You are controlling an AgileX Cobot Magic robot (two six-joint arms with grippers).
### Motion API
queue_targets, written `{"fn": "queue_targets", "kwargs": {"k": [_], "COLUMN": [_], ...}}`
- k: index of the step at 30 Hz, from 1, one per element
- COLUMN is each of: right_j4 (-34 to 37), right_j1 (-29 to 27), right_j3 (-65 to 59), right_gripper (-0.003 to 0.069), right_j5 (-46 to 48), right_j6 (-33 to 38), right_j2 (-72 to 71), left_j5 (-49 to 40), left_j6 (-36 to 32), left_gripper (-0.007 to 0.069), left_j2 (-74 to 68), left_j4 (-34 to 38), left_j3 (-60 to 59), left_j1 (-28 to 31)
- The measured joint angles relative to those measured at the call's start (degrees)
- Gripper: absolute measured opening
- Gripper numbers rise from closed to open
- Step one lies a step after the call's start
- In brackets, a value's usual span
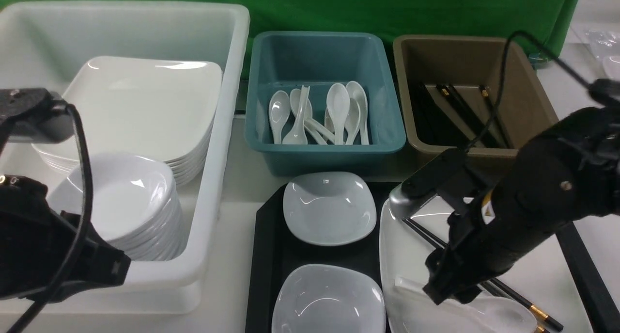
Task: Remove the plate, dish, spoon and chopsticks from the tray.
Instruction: Use the right arm to grab a soup spoon from the plate
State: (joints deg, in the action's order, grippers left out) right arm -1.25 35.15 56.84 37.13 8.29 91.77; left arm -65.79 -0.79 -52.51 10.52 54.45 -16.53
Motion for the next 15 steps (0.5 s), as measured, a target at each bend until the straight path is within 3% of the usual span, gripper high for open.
{"fn": "queue_targets", "kwargs": {"k": [10, 14, 15], "right_j4": [-0.04, -0.06, -0.12], "right_j1": [0.01, 0.06, 0.06], "right_j3": [0.62, 0.85, 0.85], "right_gripper": [0.0452, 0.0170, 0.0127], "right_j5": [-3.14, -3.08, -3.08], "right_j6": [0.00, -0.05, -0.15], "right_j2": [9.83, 9.84, 9.69], "left_j5": [0.45, 1.35, 1.61], "left_j6": [-0.18, -0.18, -0.18], "left_gripper": [0.0000, 0.0000, 0.0000], "left_j2": [0.00, 0.00, 0.00], "left_j4": [-0.08, -0.07, -0.07], "left_j3": [0.00, 0.00, 0.00], "left_j1": [0.00, 0.00, 0.00]}}
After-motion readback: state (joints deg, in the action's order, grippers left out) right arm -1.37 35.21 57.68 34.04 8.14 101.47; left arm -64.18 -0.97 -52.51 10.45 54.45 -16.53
